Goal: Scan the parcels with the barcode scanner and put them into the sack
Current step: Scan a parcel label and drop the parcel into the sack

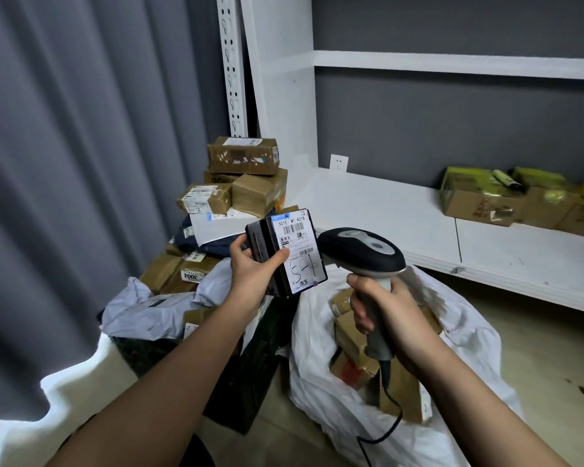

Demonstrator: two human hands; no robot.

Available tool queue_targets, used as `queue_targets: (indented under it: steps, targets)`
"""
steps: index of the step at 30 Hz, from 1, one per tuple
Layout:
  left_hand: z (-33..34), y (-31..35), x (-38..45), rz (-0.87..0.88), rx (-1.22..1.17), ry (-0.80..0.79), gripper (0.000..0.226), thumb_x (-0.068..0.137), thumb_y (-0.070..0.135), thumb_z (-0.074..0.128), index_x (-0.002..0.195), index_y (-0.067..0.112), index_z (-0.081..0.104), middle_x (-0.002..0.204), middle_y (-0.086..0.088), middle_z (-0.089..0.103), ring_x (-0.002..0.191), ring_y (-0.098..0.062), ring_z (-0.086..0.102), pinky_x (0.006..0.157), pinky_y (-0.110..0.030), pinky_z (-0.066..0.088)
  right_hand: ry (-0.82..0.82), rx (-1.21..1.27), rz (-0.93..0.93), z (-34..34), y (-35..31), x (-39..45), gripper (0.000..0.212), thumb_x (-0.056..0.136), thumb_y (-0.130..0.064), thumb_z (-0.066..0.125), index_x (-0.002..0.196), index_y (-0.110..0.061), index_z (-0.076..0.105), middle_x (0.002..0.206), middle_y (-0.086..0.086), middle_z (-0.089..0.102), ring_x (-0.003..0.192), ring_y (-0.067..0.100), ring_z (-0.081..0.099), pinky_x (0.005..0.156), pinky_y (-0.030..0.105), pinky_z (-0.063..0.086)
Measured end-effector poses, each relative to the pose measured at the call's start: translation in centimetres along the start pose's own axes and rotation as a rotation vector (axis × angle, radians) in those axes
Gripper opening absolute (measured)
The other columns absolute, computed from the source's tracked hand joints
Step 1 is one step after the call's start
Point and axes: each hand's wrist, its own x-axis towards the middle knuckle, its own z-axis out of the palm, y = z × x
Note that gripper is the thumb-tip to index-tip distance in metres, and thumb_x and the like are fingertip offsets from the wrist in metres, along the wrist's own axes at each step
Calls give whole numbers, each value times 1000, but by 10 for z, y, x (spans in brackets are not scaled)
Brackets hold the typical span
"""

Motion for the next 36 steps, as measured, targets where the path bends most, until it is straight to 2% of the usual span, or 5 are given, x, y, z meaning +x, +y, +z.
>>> queue_targets:
  steps: [10, 14, 20, 28, 36]
  targets:
    - [4, -11, 1, -59, 19, -83, 80, 81, 20, 76, 140, 19, 23, 130, -4, 52, 116, -21, 56, 102, -43, 46, 137, -37, -7, -21, -9, 1, 16, 93, -14, 61, 86, -9, 47, 53, 8, 44, 41, 18, 34, 43, 25, 31]
    - [17, -29, -7, -137, 272, -199, 111, 55, 51, 81, 143, 28, 17, 140, -5, 47, 121, -21, 52, 104, -44, 44, 287, -164, 38, -63, -18, 5, 17, 92, -17, 62, 95, -11, 47, 56, 7, 48, 40, 16, 37, 45, 27, 30]
    - [72, -92, -36, -151, 542, -361, 95, 73, 24, 82, 145, 13, 21, 145, -10, 31, 130, -25, 41, 104, -34, 38, 420, -324, 148, -123, -14, -4, 24, 91, -19, 64, 107, -8, 50, 57, 7, 52, 40, 16, 41, 45, 26, 32]
    - [136, -176, -71, 461, 1226, -959, 87, 75, 42, 73, 147, 28, 25, 144, 5, 39, 131, -22, 36, 100, -40, 39, 432, -438, 282, -192, 6, -24, 24, 92, -19, 63, 108, -7, 50, 60, 5, 52, 38, 10, 40, 40, 22, 32]
    - [147, -231, -67, 729, 1762, -1021, 60, 88, 11, 59, 142, 13, 33, 137, -9, 36, 123, -28, 40, 83, -39, 48, 406, -432, 312, -208, 21, -21, 23, 91, -20, 64, 106, -6, 54, 56, 2, 52, 40, 13, 40, 43, 25, 32]
